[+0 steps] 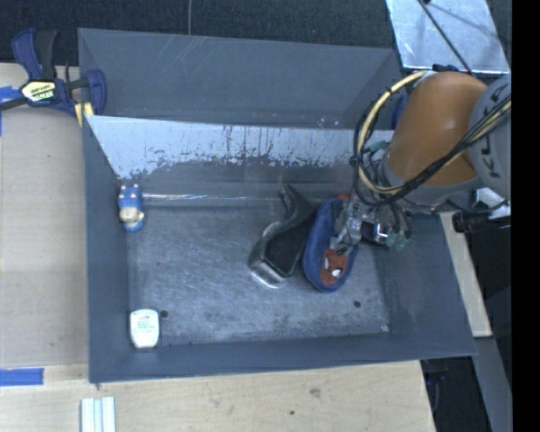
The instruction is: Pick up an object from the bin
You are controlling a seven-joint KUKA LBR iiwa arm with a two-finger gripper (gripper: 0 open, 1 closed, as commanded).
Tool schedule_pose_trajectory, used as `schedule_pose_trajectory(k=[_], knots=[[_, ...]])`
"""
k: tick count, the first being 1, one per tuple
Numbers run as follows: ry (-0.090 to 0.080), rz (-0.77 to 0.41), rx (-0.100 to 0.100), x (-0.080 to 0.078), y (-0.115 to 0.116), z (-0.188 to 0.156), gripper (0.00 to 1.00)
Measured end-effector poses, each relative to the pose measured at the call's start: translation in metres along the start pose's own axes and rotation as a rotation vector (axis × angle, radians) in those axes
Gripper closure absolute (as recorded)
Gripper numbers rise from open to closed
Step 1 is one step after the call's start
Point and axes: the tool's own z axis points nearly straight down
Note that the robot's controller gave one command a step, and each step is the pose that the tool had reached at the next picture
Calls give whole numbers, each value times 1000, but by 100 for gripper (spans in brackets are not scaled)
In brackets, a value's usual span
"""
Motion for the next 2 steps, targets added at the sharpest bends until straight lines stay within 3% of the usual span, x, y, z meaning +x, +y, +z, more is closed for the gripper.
schedule_pose_trajectory(k=[1, 2], knots=[[-9, -1, -2, -2, 1, -5, 0], [9, -123, 6, -28, 45, 82, 0]])
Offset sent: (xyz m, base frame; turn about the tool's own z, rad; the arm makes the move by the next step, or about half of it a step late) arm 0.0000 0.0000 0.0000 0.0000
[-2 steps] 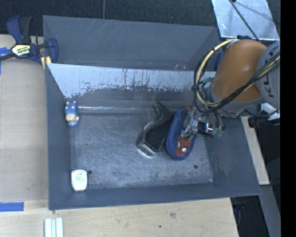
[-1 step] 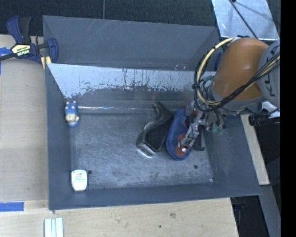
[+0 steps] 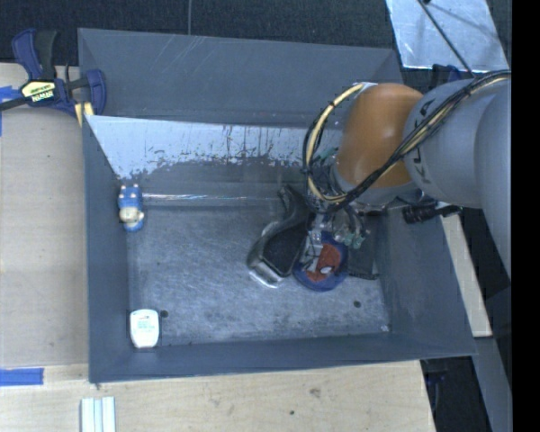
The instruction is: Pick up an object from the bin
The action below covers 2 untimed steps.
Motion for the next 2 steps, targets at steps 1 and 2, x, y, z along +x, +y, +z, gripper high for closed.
schedule_pose_trajectory(k=[1, 2], knots=[[-19, 238, -8, 33, -12, -5, 0], [-17, 235, -10, 33, -11, -7, 100]])
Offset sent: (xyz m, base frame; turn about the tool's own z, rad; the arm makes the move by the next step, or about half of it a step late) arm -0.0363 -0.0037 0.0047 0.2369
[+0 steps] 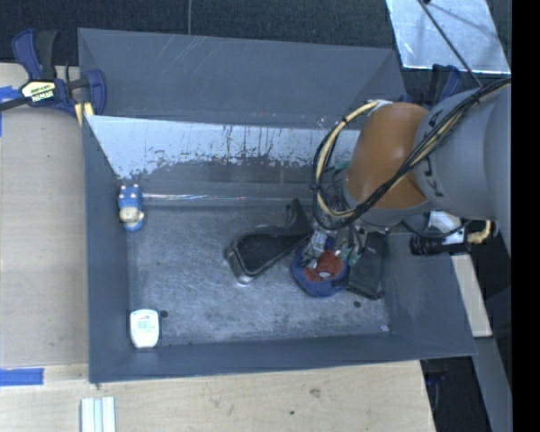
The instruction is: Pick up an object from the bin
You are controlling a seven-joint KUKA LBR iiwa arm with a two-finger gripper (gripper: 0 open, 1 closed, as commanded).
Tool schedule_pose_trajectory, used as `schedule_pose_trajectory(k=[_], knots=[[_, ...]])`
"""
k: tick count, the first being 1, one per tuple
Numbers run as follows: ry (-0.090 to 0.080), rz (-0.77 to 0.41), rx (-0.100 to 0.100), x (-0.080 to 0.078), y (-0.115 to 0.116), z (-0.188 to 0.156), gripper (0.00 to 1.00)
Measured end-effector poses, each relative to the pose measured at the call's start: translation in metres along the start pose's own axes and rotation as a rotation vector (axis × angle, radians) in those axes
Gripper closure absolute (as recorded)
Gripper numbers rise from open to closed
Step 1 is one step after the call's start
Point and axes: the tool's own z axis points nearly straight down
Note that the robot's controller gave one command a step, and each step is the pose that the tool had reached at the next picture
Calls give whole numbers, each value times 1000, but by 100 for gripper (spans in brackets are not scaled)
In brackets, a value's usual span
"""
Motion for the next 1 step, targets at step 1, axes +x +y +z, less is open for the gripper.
schedule_pose_trajectory(k=[1], knots=[[-9, -133, -1, 8, -36, -293, 100]])
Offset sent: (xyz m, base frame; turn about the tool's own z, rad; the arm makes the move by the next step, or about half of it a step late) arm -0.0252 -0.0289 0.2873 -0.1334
